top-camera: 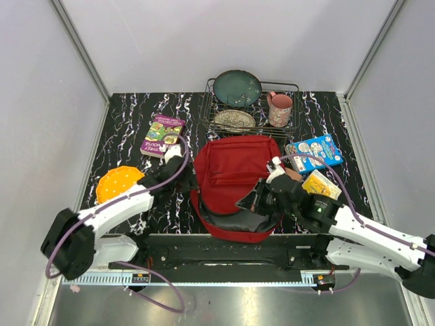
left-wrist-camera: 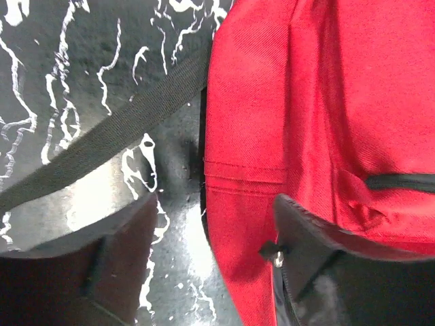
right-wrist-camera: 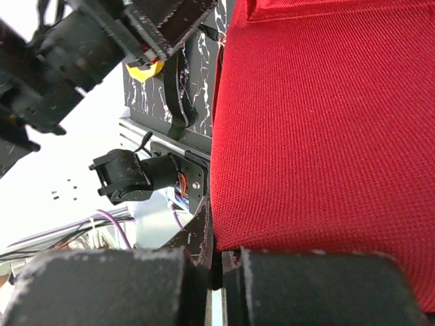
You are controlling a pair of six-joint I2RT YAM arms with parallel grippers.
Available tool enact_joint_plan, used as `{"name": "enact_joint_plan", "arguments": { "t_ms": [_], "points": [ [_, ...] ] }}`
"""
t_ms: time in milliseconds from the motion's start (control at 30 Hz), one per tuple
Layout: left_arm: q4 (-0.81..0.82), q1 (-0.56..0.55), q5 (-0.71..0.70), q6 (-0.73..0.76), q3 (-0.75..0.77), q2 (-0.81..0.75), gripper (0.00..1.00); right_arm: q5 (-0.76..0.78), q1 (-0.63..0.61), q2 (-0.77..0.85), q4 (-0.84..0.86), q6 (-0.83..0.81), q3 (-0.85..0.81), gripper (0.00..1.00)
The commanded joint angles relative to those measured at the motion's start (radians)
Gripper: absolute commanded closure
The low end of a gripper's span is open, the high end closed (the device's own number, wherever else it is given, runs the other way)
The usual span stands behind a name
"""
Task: Pack the student bag
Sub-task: Unzip the student bag at the center of the board.
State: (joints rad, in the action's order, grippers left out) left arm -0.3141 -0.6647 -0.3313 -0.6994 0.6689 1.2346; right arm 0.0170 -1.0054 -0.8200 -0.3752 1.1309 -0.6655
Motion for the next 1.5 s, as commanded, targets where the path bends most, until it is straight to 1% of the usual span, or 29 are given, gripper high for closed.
{"name": "enact_joint_plan", "arguments": {
  "t_ms": [0, 33, 67, 133, 167, 267, 300, 400, 533, 567, 600, 667, 700, 733, 767, 800, 833, 867, 933, 1067, 1167, 1333, 1467],
  "points": [
    [-0.002, 0.017, 0.035, 0.052, -0.015, -0.232, 0.17, 0.029, 0.004, -0.115, 0.015, -0.075, -0.14, 1.0],
    [-0.011, 0.017, 0.044, 0.063, -0.02, -0.277, 0.05, 0.035, 0.004, -0.134, 0.015, -0.095, -0.17, 1.0],
    [-0.025, 0.016, 0.046, 0.064, -0.023, -0.367, 0.01, 0.038, 0.004, -0.154, 0.015, -0.106, -0.187, 1.0],
    [-0.063, 0.016, 0.061, 0.092, -0.022, -0.453, 0.01, 0.028, 0.004, -0.209, 0.016, -0.16, -0.245, 1.0],
    [-0.071, 0.016, 0.073, 0.104, -0.02, -0.524, 0.01, 0.021, 0.004, -0.229, 0.006, -0.177, -0.268, 1.0],
    [-0.075, 0.016, 0.19, 0.17, -0.012, -0.61, 0.01, -0.012, 0.004, -0.3, -0.001, -0.235, -0.341, 1.0],
    [-0.074, 0.017, 0.255, 0.193, -0.009, -0.621, 0.01, -0.012, 0.005, -0.33, -0.002, -0.247, -0.358, 1.0],
    [-0.074, 0.005, 0.362, 0.233, -0.005, -0.649, 0.01, -0.045, 0.004, -0.378, -0.008, -0.281, -0.41, 1.0],
    [-0.066, -0.041, 0.405, 0.273, 0.012, -0.65, 0.01, -0.057, 0.005, -0.416, -0.022, -0.299, -0.465, 1.0],
    [-0.065, -0.077, 0.4, 0.284, 0.024, -0.633, 0.01, -0.057, 0.004, -0.421, -0.024, -0.296, -0.468, 1.0],
    [-0.065, -0.102, 0.367, 0.302, 0.034, -0.62, 0.01, -0.052, 0.004, -0.424, -0.025, -0.293, -0.47, 1.0],
    [-0.066, -0.185, 0.333, 0.319, 0.058, -0.575, 0.01, -0.028, 0.004, -0.421, -0.03, -0.27, -0.47, 1.0],
    [-0.066, -0.217, 0.249, 0.328, 0.067, -0.561, 0.01, -0.022, 0.005, -0.412, -0.031, -0.249, -0.464, 1.0],
    [-0.065, -0.284, 0.215, 0.331, 0.075, -0.548, 0.01, 0.01, 0.005, -0.406, -0.034, -0.237, -0.459, 1.0],
    [-0.066, -0.317, 0.152, 0.337, 0.09, -0.523, 0.01, 0.026, 0.005, -0.398, -0.04, -0.223, -0.457, 1.0],
    [-0.066, -0.346, 0.12, 0.342, 0.098, -0.514, 0.01, 0.059, 0.004, -0.393, -0.048, -0.194, -0.456, 1.0],
    [-0.066, -0.405, 0.088, 0.34, 0.103, -0.502, 0.01, 0.078, 0.005, -0.39, -0.069, -0.175, -0.456, 1.0],
    [-0.065, -0.433, 0.024, 0.34, 0.106, -0.5, 0.01, 0.096, 0.005, -0.383, -0.079, -0.159, -0.456, 1.0],
    [-0.069, -0.495, -0.024, 0.344, 0.107, -0.5, 0.01, 0.135, 0.01, -0.378, -0.105, -0.109, -0.456, 1.0],
    [-0.092, -0.55, -0.092, 0.347, 0.106, -0.489, 0.01, 0.153, 0.027, -0.367, -0.133, -0.043, -0.459, 1.0],
    [-0.088, -0.593, -0.159, 0.348, 0.109, -0.443, 0.01, 0.149, 0.031, -0.354, -0.134, -0.011, -0.46, 1.0],
    [-0.057, -0.656, -0.261, 0.348, 0.135, -0.365, 0.01, 0.15, 0.034, -0.338, -0.133, 0.007, -0.47, 1.0],
    [0.003, -0.69, -0.334, 0.318, 0.124, -0.342, 0.01, 0.147, 0.033, -0.332, -0.125, 0.021, -0.468, 1.0]
  ]
}}
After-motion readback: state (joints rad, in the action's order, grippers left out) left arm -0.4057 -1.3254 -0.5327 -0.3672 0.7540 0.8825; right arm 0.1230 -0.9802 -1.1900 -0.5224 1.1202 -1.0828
